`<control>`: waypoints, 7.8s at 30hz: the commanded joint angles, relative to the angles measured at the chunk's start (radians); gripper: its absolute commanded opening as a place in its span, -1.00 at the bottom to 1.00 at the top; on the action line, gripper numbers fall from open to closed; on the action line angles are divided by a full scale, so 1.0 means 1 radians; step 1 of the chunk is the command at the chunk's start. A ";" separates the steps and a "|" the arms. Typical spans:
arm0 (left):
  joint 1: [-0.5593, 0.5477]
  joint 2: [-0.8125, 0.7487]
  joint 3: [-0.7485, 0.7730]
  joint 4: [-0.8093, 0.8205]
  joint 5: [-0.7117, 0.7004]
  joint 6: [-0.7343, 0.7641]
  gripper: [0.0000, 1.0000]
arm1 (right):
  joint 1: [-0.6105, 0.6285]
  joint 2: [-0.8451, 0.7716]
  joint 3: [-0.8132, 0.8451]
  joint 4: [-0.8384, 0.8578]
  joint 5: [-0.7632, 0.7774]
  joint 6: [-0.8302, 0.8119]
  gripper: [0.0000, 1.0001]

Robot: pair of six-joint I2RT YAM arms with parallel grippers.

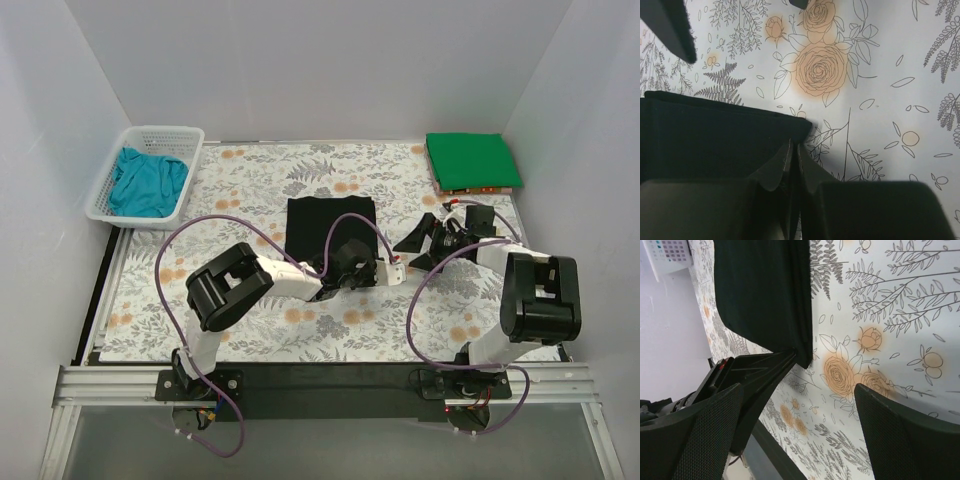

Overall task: Fold and stack the t-shirts
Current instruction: Neatly place the folded tshirt to the corner

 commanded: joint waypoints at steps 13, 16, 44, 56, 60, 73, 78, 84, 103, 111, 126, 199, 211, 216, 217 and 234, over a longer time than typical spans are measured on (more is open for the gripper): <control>0.044 -0.053 0.097 -0.051 0.110 -0.229 -1.00 | 0.057 0.141 0.016 0.212 -0.047 0.148 0.97; 0.053 -0.056 0.111 -0.051 0.116 -0.249 -1.00 | 0.089 0.165 0.027 0.223 -0.038 0.160 0.97; 0.119 -0.036 0.228 -0.114 0.205 -0.501 -1.00 | 0.232 0.339 0.114 0.439 0.132 0.436 0.49; 0.136 -0.027 0.239 -0.101 0.243 -0.550 -1.00 | 0.255 0.374 0.087 0.600 0.250 0.551 0.36; 0.137 -0.031 0.236 -0.101 0.250 -0.551 -1.00 | 0.261 0.391 0.104 0.608 0.258 0.548 0.33; 0.168 -0.091 0.268 -0.221 0.308 -0.609 -0.41 | 0.270 0.393 0.183 0.597 0.246 0.380 -0.90; 0.269 -0.307 0.196 -0.425 0.450 -0.738 0.28 | 0.247 0.374 0.318 0.418 0.223 0.109 -0.97; 0.366 -0.549 0.093 -0.566 0.403 -0.761 0.73 | 0.243 0.396 0.573 0.044 0.316 -0.304 -0.97; 0.475 -0.723 -0.074 -0.701 0.409 -0.718 0.82 | 0.092 0.589 1.231 -0.337 0.551 -0.867 -0.97; 0.475 -0.732 -0.076 -0.710 0.412 -0.723 0.82 | 0.072 0.624 1.365 -0.366 0.598 -0.941 -0.97; 0.476 -0.720 -0.070 -0.710 0.432 -0.734 0.82 | 0.040 0.597 1.466 -0.394 0.638 -0.983 -0.97; 0.477 -0.662 0.021 -0.865 0.483 -0.698 0.85 | -0.159 0.782 1.561 -0.274 0.523 -0.984 -0.97; 0.477 -0.630 0.022 -0.891 0.487 -0.700 0.85 | -0.210 0.848 1.498 -0.176 0.534 -1.071 -0.97; 0.480 -0.620 0.028 -0.896 0.490 -0.698 0.86 | -0.219 0.890 1.467 -0.119 0.630 -1.098 -0.97; 0.481 -0.619 0.028 -0.899 0.493 -0.698 0.86 | -0.221 0.903 1.467 -0.116 0.646 -1.101 -0.96; 0.518 -0.697 0.012 -0.856 0.589 -0.764 0.87 | -0.225 0.644 1.360 -0.088 0.573 -0.906 0.93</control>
